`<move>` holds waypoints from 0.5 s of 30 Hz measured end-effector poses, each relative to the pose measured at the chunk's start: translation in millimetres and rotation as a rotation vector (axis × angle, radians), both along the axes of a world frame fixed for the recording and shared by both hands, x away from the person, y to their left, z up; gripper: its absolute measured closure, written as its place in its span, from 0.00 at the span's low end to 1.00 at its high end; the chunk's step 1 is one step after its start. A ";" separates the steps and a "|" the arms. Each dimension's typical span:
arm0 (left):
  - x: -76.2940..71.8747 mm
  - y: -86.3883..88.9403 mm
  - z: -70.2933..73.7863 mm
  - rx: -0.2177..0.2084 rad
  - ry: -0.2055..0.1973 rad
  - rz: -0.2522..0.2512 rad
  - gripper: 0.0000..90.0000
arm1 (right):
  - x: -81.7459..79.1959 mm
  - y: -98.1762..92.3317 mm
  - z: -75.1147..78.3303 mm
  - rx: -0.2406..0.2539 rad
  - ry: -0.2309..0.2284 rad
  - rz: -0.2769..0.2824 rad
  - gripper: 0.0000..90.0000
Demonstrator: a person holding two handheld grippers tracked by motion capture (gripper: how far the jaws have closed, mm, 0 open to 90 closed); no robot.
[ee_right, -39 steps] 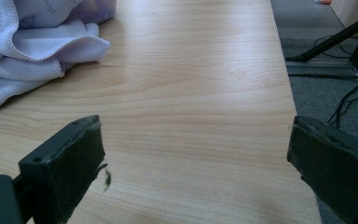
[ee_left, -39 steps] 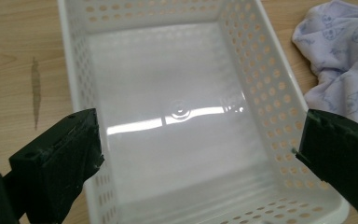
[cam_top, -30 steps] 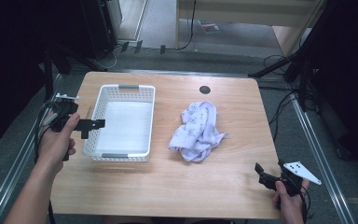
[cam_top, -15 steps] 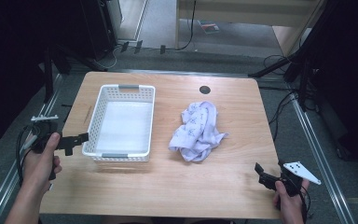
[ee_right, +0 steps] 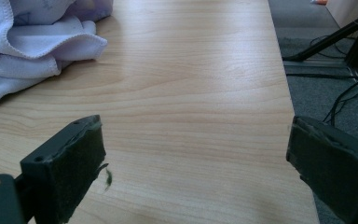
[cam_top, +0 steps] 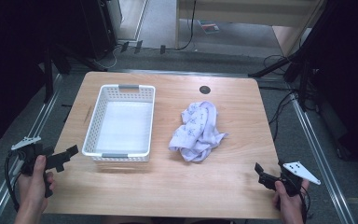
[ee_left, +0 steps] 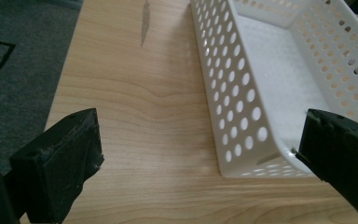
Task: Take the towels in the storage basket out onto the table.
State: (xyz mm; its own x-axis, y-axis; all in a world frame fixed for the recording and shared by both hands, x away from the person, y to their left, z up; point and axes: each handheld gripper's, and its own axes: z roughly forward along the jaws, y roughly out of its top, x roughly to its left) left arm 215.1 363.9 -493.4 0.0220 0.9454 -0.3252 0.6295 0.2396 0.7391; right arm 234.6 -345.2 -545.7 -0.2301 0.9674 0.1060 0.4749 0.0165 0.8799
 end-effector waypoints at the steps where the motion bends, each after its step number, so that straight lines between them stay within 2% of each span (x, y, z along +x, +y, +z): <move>1: -1.7 0.7 -4.1 0.003 -0.011 0.013 0.00 | 0.0 0.0 0.0 0.000 0.000 -0.001 0.05; 5: -8.7 4.1 -19.0 -0.008 -0.048 0.031 0.00 | -0.1 0.2 0.0 -0.002 0.001 -0.002 0.05; 11: -19.0 7.2 -40.0 0.000 -0.088 0.047 0.00 | 0.0 0.0 0.0 0.000 0.003 -0.003 0.05; 14: -21.3 6.9 -46.0 0.005 -0.097 0.050 0.00 | 0.1 0.0 0.0 -0.001 0.003 -0.002 0.05; 15: -21.1 6.7 -51.6 0.024 -0.085 0.053 0.00 | 0.2 -0.2 -0.1 -0.001 0.002 -0.001 0.05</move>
State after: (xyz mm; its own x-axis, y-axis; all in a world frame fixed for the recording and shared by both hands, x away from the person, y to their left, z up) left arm 194.0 370.6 -545.0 -0.0020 0.9534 -0.3017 0.5510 0.2528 0.7953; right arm 234.8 -345.4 -545.8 -0.2286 0.9678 0.1051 0.4765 0.0171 0.8790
